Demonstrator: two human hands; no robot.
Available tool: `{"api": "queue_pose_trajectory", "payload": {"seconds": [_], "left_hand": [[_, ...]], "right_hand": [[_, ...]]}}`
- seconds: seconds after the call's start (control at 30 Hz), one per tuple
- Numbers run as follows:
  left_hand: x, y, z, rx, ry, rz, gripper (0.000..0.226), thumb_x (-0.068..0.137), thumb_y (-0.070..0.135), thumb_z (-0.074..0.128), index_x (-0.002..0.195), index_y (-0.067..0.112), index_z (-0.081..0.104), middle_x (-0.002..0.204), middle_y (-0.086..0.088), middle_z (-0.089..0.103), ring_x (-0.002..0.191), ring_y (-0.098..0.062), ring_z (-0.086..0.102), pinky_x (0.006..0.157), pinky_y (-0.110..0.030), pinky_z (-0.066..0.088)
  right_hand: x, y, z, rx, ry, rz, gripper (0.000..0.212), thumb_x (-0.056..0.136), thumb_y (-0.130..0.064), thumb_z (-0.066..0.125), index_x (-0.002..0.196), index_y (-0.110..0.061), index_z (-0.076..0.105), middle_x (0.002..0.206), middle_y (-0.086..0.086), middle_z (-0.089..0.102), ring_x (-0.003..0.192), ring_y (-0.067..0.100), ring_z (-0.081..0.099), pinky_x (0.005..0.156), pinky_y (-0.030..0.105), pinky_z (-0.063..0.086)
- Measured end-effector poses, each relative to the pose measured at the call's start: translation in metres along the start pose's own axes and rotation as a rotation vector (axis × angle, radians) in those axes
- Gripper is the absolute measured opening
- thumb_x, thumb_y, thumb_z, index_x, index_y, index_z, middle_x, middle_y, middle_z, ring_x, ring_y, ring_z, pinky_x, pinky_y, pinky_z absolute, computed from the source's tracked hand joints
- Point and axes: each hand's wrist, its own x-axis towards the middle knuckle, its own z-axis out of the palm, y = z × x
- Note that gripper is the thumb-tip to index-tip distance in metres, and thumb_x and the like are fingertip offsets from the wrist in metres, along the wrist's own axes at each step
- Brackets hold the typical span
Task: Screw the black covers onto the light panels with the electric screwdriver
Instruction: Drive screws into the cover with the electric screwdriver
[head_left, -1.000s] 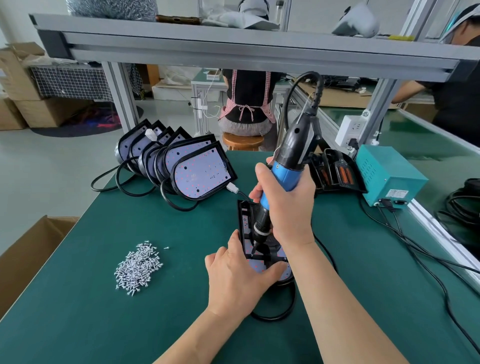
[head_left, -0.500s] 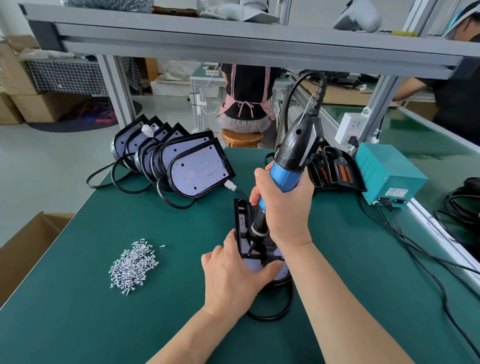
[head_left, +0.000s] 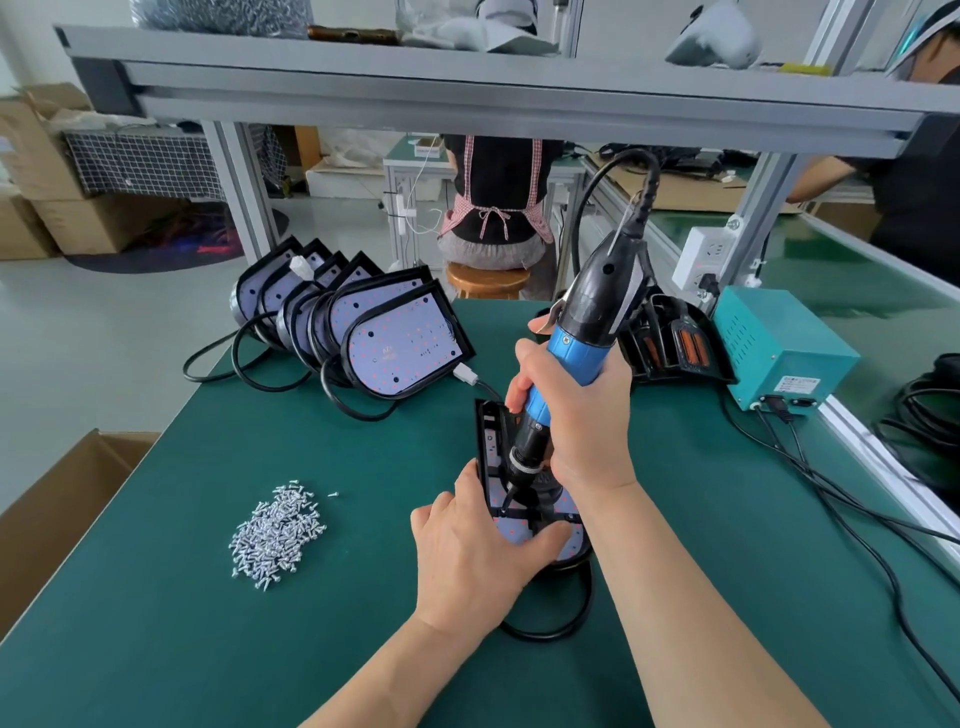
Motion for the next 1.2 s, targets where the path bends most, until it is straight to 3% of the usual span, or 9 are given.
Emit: {"api": "queue_pose_trajectory", "payload": {"seconds": [0.23, 0.37, 0.5, 0.53, 0.57, 0.63, 0.73, 0.87, 1.2], "left_hand": [[-0.001, 0.005, -0.004, 0.060, -0.011, 0.015, 0.098, 0.053, 0.085, 0.044, 0.129, 0.025, 0.045, 0.100, 0.018, 0.062, 0.104, -0.012, 0.055, 0.101, -0.031, 0.029], [-0.004, 0.006, -0.010, 0.007, -0.047, 0.040, 0.072, 0.055, 0.084, 0.049, 0.112, 0.040, 0.043, 0.091, 0.025, 0.058, 0.095, -0.009, 0.051, 0.091, -0.027, 0.026], [0.001, -0.007, -0.029, 0.159, -0.093, 0.027, 0.086, 0.073, 0.087, 0.032, 0.134, 0.029, 0.047, 0.108, 0.013, 0.062, 0.110, -0.019, 0.047, 0.099, -0.036, 0.033], [0.006, -0.012, -0.041, 0.187, -0.057, 0.012, 0.078, 0.079, 0.082, 0.029, 0.126, 0.027, 0.056, 0.102, 0.008, 0.062, 0.109, -0.023, 0.048, 0.096, -0.038, 0.035], [0.014, -0.019, -0.054, 0.191, 0.003, 0.012, 0.058, 0.085, 0.074, 0.033, 0.104, 0.029, 0.065, 0.091, 0.006, 0.062, 0.103, -0.026, 0.050, 0.089, -0.039, 0.036], [0.032, -0.035, -0.085, 0.264, 0.100, 0.013, 0.033, 0.094, 0.050, 0.047, 0.074, 0.028, 0.061, 0.081, 0.006, 0.062, 0.094, -0.029, 0.052, 0.079, -0.038, 0.034], [0.055, -0.064, -0.123, 0.461, 0.057, -0.076, 0.014, 0.090, 0.024, 0.056, 0.088, 0.032, 0.068, 0.095, 0.009, 0.067, 0.100, -0.026, 0.052, 0.084, -0.037, 0.033], [0.062, -0.077, -0.134, 0.527, -0.097, -0.146, 0.010, 0.086, 0.028, 0.063, 0.087, 0.037, 0.064, 0.090, 0.015, 0.065, 0.105, -0.021, 0.049, 0.088, -0.036, 0.030], [0.059, -0.085, -0.127, 0.502, -0.064, -0.098, 0.011, 0.088, 0.021, 0.066, 0.083, 0.031, 0.065, 0.085, 0.012, 0.063, 0.100, -0.020, 0.054, 0.085, -0.033, 0.028]], "right_hand": [[0.000, -0.028, -0.001, 0.003, -0.083, -0.111, 0.016, 0.082, -0.018, 0.072, 0.094, -0.016, 0.062, 0.055, 0.001, 0.059, 0.048, 0.019, 0.057, 0.055, 0.028, 0.049], [0.003, -0.036, -0.016, 0.125, 0.113, -0.109, 0.016, 0.086, -0.007, 0.069, 0.094, -0.010, 0.056, 0.059, -0.002, 0.055, 0.048, 0.017, 0.053, 0.054, 0.028, 0.048], [-0.004, -0.025, -0.042, 0.301, 0.389, 0.049, 0.016, 0.092, -0.006, 0.067, 0.093, -0.013, 0.053, 0.064, -0.001, 0.052, 0.052, 0.014, 0.051, 0.055, 0.029, 0.047], [-0.006, -0.022, -0.049, 0.322, 0.452, 0.081, 0.016, 0.092, -0.008, 0.068, 0.094, -0.014, 0.053, 0.064, -0.001, 0.052, 0.052, 0.014, 0.051, 0.055, 0.029, 0.047], [-0.008, -0.019, -0.055, 0.329, 0.506, 0.101, 0.016, 0.093, -0.010, 0.068, 0.094, -0.014, 0.053, 0.064, -0.001, 0.052, 0.052, 0.015, 0.051, 0.055, 0.029, 0.047], [-0.012, -0.014, -0.063, 0.324, 0.585, 0.113, 0.015, 0.093, -0.012, 0.069, 0.095, -0.014, 0.054, 0.063, -0.001, 0.052, 0.051, 0.015, 0.051, 0.054, 0.028, 0.047], [-0.013, -0.011, -0.067, 0.332, 0.640, 0.117, 0.016, 0.093, -0.013, 0.070, 0.098, -0.014, 0.055, 0.063, -0.002, 0.053, 0.053, 0.016, 0.052, 0.055, 0.027, 0.048], [-0.012, -0.010, -0.064, 0.337, 0.642, 0.116, 0.016, 0.092, -0.015, 0.071, 0.097, -0.015, 0.056, 0.064, -0.002, 0.053, 0.054, 0.016, 0.054, 0.056, 0.027, 0.049], [-0.013, -0.012, -0.056, 0.332, 0.642, 0.136, 0.017, 0.092, -0.015, 0.071, 0.097, -0.014, 0.055, 0.063, -0.002, 0.054, 0.053, 0.015, 0.054, 0.056, 0.027, 0.050]]}}
